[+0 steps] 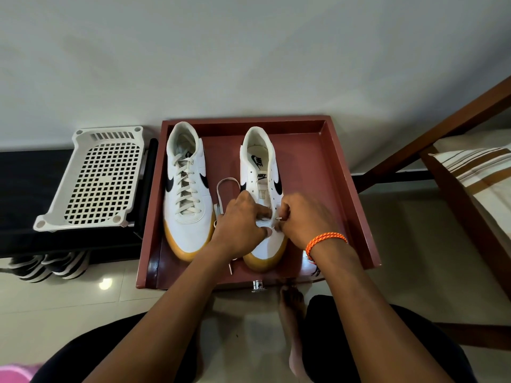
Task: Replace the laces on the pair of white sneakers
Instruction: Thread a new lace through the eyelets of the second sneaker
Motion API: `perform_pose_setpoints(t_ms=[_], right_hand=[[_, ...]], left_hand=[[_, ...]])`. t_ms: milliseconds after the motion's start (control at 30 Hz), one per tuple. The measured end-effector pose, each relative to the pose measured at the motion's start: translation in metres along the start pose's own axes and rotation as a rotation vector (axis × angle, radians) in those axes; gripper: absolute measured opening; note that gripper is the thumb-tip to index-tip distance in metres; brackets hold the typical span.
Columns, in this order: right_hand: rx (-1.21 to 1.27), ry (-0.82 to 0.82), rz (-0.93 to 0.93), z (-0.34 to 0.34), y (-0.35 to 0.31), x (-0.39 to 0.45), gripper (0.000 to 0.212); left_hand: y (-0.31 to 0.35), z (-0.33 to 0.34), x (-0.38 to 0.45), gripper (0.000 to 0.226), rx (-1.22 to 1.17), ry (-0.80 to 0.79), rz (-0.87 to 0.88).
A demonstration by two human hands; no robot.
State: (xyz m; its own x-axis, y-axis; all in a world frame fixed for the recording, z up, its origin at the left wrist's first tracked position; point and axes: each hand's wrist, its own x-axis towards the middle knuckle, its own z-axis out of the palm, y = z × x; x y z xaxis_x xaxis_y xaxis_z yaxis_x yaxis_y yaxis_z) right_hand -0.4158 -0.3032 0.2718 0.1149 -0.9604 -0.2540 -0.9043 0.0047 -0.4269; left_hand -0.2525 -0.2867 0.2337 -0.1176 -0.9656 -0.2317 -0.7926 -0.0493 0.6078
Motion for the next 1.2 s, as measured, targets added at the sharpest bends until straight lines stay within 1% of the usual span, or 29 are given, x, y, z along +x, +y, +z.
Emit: perform_pose_setpoints(t_ms=[67, 167, 233, 333, 400, 500, 567, 600, 667, 700, 733, 767, 800, 833, 867, 900, 933, 967, 1000, 1100, 1133, 1200], right_hand=[[-0.008, -0.005, -0.016, 0.002, 0.002, 0.003, 0.032], [-0.002, -0.033, -0.038, 0.003, 0.004, 0.006, 0.023], [0.128, -0.088, -0.031, 0.0, 0.007, 0.008, 0.021], [0.609, -0.234, -0.056, -0.017, 0.011, 0.009, 0.022], [0.917, -0.338, -0.155, -0.03, 0.005, 0.006, 0.016], [1.348, -0.441, -0.375, -0.04, -0.012, -0.002, 0.017], [1.61, -0.52, -0.577, -0.043, -0.016, -0.005, 0.01], [1.763, -0.572, -0.65, -0.048, -0.017, -0.007, 0.007], [2.067, -0.693, -0.67, -0.06, -0.015, -0.009, 0.013], [2.134, -0.7, -0.595, -0.064, -0.011, -0.009, 0.018], [2.096, -0.645, -0.466, -0.068, -0.01, -0.009, 0.018], [1.946, -0.525, -0.3, -0.065, -0.005, -0.004, 0.016], [1.675, -0.37, -0.133, -0.059, 0.0, 0.001, 0.017], [1.26, -0.198, -0.012, -0.048, 0.004, 0.006, 0.02], [0.8, -0.095, 0.043, -0.036, 0.006, 0.008, 0.024], [0.405, -0.072, 0.036, -0.023, 0.008, 0.009, 0.031], [0.131, -0.114, 0.051, -0.013, 0.008, 0.007, 0.039], [0.028, -0.169, 0.064, -0.006, 0.004, 0.004, 0.041], [0.022, -0.201, 0.06, -0.002, 0.001, 0.002, 0.038], [0.065, -0.207, -0.047, -0.005, 0.001, 0.005, 0.025], [0.143, -0.224, -0.071, -0.01, 0.0, 0.004, 0.023], [0.437, -0.281, -0.097, -0.021, 0.001, 0.005, 0.023]], left_hand=[[0.001, -0.002, 0.0, 0.044, 0.013, -0.007, 0.01], [0.002, -0.004, -0.002, 0.042, 0.038, -0.006, 0.008], [0.003, -0.005, -0.003, 0.041, 0.049, 0.004, 0.008], [0.005, -0.006, -0.003, 0.038, 0.056, 0.01, 0.007], [0.004, -0.004, -0.004, 0.037, 0.025, 0.033, 0.0], [0.001, -0.003, -0.005, 0.038, -0.033, 0.058, 0.016], [0.001, -0.004, -0.005, 0.036, 0.012, 0.043, 0.025], [0.002, -0.004, -0.005, 0.035, 0.042, 0.04, 0.029], [0.004, -0.005, -0.004, 0.035, 0.096, 0.05, 0.045], [0.005, -0.005, -0.004, 0.036, 0.124, 0.051, 0.048], [0.007, -0.005, -0.005, 0.037, 0.149, 0.048, 0.043], [0.007, -0.005, -0.005, 0.038, 0.168, 0.043, 0.033], [0.008, -0.006, -0.006, 0.038, 0.179, 0.041, 0.022], [0.008, -0.006, -0.006, 0.037, 0.188, 0.047, 0.016], [0.008, -0.007, -0.007, 0.038, 0.189, 0.056, 0.013], [0.008, -0.008, -0.008, 0.04, 0.179, 0.07, 0.014], [0.007, -0.009, -0.009, 0.043, 0.156, 0.086, 0.018], [0.006, -0.01, -0.009, 0.048, 0.128, 0.1, 0.018], [0.006, -0.012, -0.01, 0.051, 0.105, 0.112, 0.02], [0.005, -0.013, -0.011, 0.055, 0.095, 0.106, 0.018], [0.004, -0.013, -0.012, 0.056, 0.095, 0.105, 0.019], [0.004, -0.013, -0.011, 0.057, 0.102, 0.101, 0.023]])
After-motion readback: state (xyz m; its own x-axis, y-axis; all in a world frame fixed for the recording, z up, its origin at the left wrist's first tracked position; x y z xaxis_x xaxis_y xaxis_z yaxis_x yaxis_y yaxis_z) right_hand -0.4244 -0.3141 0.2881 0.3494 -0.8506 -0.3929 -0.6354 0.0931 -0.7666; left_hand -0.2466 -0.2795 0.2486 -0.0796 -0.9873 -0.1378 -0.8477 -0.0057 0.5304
